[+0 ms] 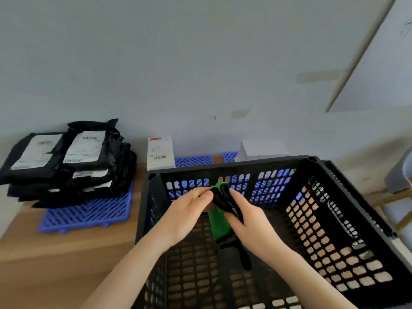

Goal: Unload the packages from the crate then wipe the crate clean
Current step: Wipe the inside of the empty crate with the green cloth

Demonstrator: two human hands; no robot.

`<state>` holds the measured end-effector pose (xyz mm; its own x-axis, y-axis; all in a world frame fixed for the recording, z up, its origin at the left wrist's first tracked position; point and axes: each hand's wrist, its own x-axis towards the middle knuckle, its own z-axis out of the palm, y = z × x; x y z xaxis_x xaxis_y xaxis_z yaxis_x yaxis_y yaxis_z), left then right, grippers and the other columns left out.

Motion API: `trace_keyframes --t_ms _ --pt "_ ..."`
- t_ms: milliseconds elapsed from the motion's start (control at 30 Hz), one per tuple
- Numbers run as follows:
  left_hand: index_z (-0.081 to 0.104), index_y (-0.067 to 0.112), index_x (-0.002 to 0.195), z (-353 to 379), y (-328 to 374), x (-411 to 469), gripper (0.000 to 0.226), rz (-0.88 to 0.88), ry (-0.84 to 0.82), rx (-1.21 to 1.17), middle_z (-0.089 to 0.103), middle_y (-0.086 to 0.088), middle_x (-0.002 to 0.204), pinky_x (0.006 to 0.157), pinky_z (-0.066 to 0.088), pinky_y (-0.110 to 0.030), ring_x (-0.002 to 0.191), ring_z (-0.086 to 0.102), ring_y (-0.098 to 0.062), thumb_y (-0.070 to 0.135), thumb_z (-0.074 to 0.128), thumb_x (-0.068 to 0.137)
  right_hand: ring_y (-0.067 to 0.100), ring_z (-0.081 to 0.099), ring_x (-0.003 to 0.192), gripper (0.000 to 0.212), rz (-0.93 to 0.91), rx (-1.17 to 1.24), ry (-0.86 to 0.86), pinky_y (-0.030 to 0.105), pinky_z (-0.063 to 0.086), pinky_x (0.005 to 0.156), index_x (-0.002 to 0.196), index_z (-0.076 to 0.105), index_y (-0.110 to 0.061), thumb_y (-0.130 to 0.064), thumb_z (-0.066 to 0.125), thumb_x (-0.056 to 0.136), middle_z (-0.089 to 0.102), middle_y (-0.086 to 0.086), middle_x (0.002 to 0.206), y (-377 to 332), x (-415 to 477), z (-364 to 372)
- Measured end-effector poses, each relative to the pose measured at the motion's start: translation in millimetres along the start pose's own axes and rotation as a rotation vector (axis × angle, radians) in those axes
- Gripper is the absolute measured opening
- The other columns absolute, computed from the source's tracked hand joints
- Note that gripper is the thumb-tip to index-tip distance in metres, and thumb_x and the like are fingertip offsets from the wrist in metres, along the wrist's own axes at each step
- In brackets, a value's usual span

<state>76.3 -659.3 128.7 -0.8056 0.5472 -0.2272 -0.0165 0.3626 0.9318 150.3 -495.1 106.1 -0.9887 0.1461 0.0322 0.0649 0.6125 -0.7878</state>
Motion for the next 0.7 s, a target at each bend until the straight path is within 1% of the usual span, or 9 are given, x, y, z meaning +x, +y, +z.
trace_keyframes --t_ms 67,167,267,333,400,433,567,667,700 --pt "0.056 0.043 0.127 -14 -13 1 0.034 -0.009 0.082 0.087 0.064 0.021 0.118 0.107 0.041 -0.031 0.113 0.056 0.007 0.052 0.043 0.097 -0.011 0.049 0.106 0.051 -0.001 -0.008 -0.050 -0.007 0.033 0.079 0.142 0.041 -0.025 -0.013 0.056 0.095 0.053 -0.021 0.116 5 14 4" --pt "0.057 0.038 0.128 -26 -26 -3 0.032 0.023 0.243 0.191 0.065 0.023 0.108 0.098 0.044 -0.021 0.105 0.056 0.010 0.038 0.051 0.097 -0.010 0.049 0.106 0.050 -0.007 -0.003 -0.147 -0.007 0.032 0.079 0.141 0.044 -0.026 -0.013 0.056 0.094 0.055 -0.022 0.116 10 30 7" --pt "0.058 0.033 0.129 -30 -34 -8 0.033 0.098 0.384 0.325 0.063 0.025 0.116 0.100 0.042 -0.020 0.113 0.053 0.010 0.030 0.055 0.096 -0.010 0.050 0.107 0.049 -0.031 -0.004 -0.225 -0.005 0.033 0.082 0.140 0.045 -0.028 -0.014 0.056 0.094 0.057 -0.023 0.115 15 42 10" --pt "0.055 0.032 0.131 -28 -37 -13 0.035 0.125 0.448 0.428 0.057 0.025 0.125 0.100 0.035 -0.012 0.119 0.048 0.009 0.028 0.054 0.096 -0.013 0.051 0.104 0.048 -0.063 -0.008 -0.288 -0.003 0.034 0.083 0.139 0.045 -0.028 -0.015 0.056 0.094 0.058 -0.024 0.114 16 51 10" --pt "0.051 0.033 0.134 -24 -40 -20 0.038 0.129 0.509 0.495 0.052 0.025 0.129 0.096 0.030 -0.003 0.121 0.043 0.010 0.027 0.054 0.096 -0.019 0.051 0.098 0.047 -0.116 -0.006 -0.359 -0.002 0.035 0.082 0.137 0.047 -0.028 -0.014 0.056 0.094 0.059 -0.026 0.110 19 60 11" --pt "0.049 0.033 0.135 -22 -41 -24 0.040 0.120 0.534 0.518 0.050 0.025 0.130 0.096 0.029 -0.003 0.122 0.042 0.010 0.027 0.054 0.096 -0.020 0.051 0.096 0.046 -0.141 0.000 -0.391 -0.002 0.035 0.081 0.136 0.048 -0.028 -0.012 0.057 0.093 0.058 -0.027 0.108 21 64 12" --pt "0.048 0.034 0.136 -1 -42 -44 0.040 0.055 0.642 0.610 0.048 0.019 0.136 0.106 0.030 -0.015 0.129 0.040 0.004 0.028 0.054 0.097 -0.010 0.053 0.102 0.045 -0.225 0.050 -0.517 0.000 0.035 0.082 0.132 0.051 -0.028 -0.010 0.058 0.091 0.062 -0.020 0.111 35 75 11" --pt "0.053 0.028 0.132 26 -43 -66 0.038 -0.058 0.783 0.687 0.047 0.016 0.137 0.106 0.022 -0.005 0.130 0.039 0.002 0.021 0.055 0.095 -0.003 0.055 0.108 0.045 -0.276 0.132 -0.629 0.008 0.038 0.091 0.130 0.054 -0.026 -0.008 0.059 0.089 0.064 -0.015 0.116 46 73 11" --pt "0.055 0.026 0.131 35 -41 -74 0.038 -0.099 0.840 0.707 0.048 0.014 0.137 0.105 0.021 -0.005 0.129 0.040 0.000 0.019 0.056 0.094 -0.003 0.055 0.108 0.045 -0.300 0.155 -0.667 0.010 0.039 0.092 0.129 0.055 -0.026 -0.007 0.059 0.088 0.064 -0.015 0.116 48 70 10"
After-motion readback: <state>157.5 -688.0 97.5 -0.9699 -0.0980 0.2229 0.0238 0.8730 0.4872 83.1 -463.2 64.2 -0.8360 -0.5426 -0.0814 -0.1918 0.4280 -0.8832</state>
